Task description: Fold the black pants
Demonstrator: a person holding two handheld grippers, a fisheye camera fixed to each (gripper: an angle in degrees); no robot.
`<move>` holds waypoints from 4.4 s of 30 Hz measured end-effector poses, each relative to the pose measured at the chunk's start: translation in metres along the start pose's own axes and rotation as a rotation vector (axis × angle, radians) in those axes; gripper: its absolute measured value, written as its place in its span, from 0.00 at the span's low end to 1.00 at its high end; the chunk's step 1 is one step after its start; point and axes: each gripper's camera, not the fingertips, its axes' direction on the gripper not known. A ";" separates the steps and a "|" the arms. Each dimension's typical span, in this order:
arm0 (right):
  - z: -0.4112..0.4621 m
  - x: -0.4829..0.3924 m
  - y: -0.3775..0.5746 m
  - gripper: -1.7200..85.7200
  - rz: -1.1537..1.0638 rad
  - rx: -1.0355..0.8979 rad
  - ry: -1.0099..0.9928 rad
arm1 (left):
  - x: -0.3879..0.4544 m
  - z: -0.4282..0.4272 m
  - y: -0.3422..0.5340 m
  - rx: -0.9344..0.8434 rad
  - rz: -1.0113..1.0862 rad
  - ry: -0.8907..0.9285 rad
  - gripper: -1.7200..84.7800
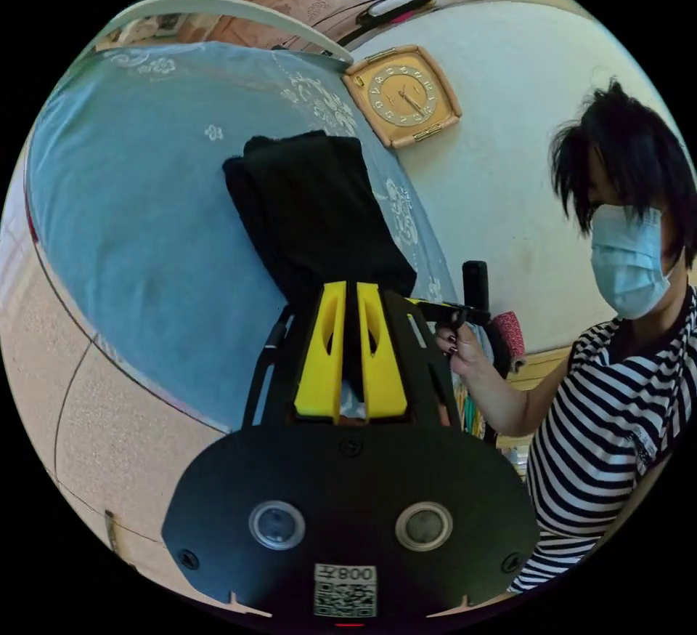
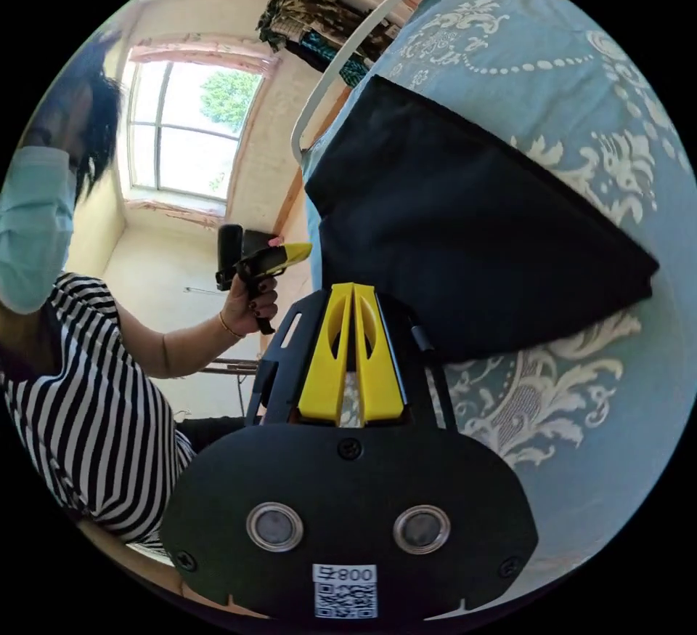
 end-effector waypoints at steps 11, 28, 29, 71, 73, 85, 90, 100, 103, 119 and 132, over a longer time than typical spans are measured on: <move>0.005 0.034 0.071 0.11 0.343 -0.002 -0.258 | -0.047 0.038 0.069 -0.179 -0.378 0.246 0.14; 0.003 -0.011 0.104 0.12 0.414 0.147 -0.472 | -0.080 0.082 0.048 -0.112 -0.442 0.380 0.09; 0.004 -0.014 0.105 0.12 0.418 0.156 -0.479 | -0.081 0.083 0.047 -0.114 -0.439 0.377 0.09; -0.032 -0.516 0.218 0.02 0.432 0.352 -0.594 | -0.114 0.337 -0.002 -0.083 -0.347 0.293 0.07; -0.041 -0.571 0.242 0.02 0.446 0.401 -0.576 | -0.101 0.376 0.000 -0.156 -0.349 0.321 0.07; -0.057 -0.843 0.398 0.02 0.543 0.898 -0.447 | -0.027 0.648 0.010 -0.637 -0.108 0.499 0.07; -0.036 -0.939 0.460 0.02 0.575 1.080 -0.458 | -0.012 0.761 0.042 -0.824 0.002 0.499 0.07; -0.018 -1.081 0.583 0.02 0.569 1.231 -0.553 | -0.049 0.975 0.143 -0.979 0.074 0.416 0.07; -0.034 -1.116 0.620 0.02 0.517 1.204 -0.561 | -0.069 1.029 0.174 -0.944 0.077 0.400 0.07; -0.142 -1.342 0.836 0.02 0.386 1.228 -0.488 | -0.156 1.322 0.355 -0.895 0.173 0.446 0.07; -0.179 -1.543 0.946 0.02 0.488 1.520 -0.295 | -0.283 1.597 0.448 -1.206 0.301 0.513 0.07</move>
